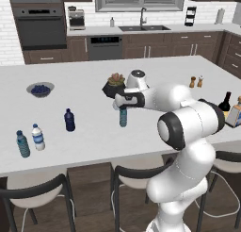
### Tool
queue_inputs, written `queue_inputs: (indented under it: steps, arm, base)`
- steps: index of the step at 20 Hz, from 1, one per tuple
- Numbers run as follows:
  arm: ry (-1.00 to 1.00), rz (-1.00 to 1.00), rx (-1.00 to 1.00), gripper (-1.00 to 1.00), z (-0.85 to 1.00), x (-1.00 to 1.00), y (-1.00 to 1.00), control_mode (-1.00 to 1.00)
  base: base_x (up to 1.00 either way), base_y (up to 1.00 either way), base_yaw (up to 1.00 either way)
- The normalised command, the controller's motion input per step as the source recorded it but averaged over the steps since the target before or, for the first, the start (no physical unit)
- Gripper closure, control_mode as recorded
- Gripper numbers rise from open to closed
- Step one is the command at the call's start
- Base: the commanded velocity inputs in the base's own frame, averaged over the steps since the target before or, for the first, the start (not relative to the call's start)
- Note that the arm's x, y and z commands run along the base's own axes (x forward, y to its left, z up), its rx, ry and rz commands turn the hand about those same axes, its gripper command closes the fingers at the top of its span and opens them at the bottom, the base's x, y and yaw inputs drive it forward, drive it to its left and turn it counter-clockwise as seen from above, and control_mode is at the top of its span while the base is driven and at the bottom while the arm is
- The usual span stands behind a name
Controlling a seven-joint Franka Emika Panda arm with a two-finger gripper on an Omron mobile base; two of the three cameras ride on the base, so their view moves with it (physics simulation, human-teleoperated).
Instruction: Move the plastic bottles in the middle to the plastics group, and the glass bottles in the middle to the glass group.
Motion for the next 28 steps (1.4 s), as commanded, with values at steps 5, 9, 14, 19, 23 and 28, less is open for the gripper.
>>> queue_inputs:
  steps: [5, 9, 14, 19, 23, 28]
  arm:
    - [0.0, 0.0, 0.01, -1.0, -0.37, 0.15, 0.05, -1.0]
    - [0.0, 0.0, 0.01, -1.0, -0.35, 0.21, 0.02, -1.0]
    - [0.0, 0.0, 0.0, -1.0, -0.05, 0.28, 0.0, -1.0]
    - [0.0, 0.0, 0.0, -1.0, 0.0, 0.23, 0.01, -1.0]
    - [0.0, 0.0, 0.0, -1.0, 0.0, 0.07, 0.05, -1.0]
    - [0.0, 0.0, 0.0, -1.0, -0.04, 0.0, 0.07, -1.0]
  base:
    - [0.0, 0.0, 0.0]
    - [0.0, 0.0, 0.0]
    - [0.0, 0.0, 0.0]
    - [0.0, 0.0, 0.0]
    - [0.0, 0.0, 0.0]
    - [0.0, 0.0, 0.0]
